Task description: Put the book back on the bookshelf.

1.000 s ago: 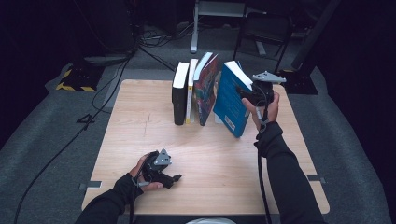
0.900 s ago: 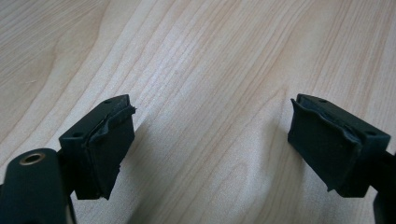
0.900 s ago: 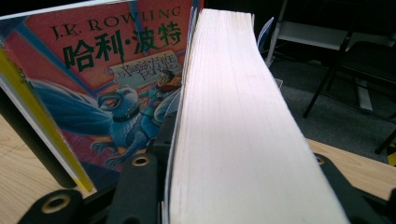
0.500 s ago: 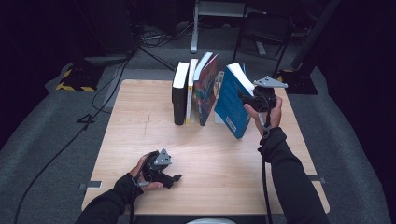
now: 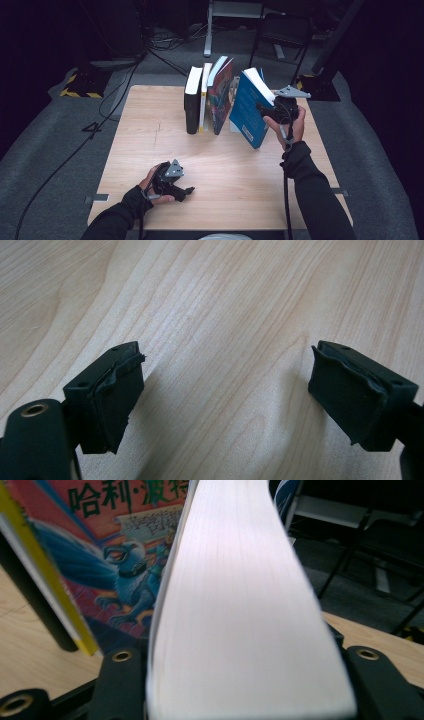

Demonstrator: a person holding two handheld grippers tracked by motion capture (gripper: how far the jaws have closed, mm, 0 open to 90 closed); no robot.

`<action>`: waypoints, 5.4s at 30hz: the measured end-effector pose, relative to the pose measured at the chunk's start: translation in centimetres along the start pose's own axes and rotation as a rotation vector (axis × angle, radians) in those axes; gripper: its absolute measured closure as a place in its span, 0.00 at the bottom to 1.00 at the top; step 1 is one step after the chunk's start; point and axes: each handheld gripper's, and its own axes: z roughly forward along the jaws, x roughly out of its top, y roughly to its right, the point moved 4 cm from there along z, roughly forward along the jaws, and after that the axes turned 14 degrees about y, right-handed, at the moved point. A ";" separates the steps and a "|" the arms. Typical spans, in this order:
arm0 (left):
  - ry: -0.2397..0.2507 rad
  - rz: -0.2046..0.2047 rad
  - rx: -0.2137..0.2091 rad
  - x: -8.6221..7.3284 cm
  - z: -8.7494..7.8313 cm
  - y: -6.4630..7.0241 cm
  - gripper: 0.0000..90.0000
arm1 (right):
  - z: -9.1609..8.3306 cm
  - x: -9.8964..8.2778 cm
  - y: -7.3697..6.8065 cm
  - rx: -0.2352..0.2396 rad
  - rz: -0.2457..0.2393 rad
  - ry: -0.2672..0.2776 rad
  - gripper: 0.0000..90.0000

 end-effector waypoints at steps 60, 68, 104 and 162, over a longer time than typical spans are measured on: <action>0.001 0.001 -0.002 0.1 0.1 0.0 0.16 | 4.7 -8.4 -4.3 -0.252 0.095 0.055 0.67; 0.000 0.002 -0.003 0.1 0.1 0.0 0.16 | 4.8 -8.4 -4.2 -0.228 0.083 0.057 0.66; 0.001 0.002 -0.003 0.1 0.1 0.0 0.16 | 3.7 -11.1 -3.7 -0.105 0.008 -0.009 0.67; -0.001 0.003 -0.005 0.1 0.1 0.0 0.16 | 0.2 -9.3 -3.1 0.134 -0.186 -0.209 0.42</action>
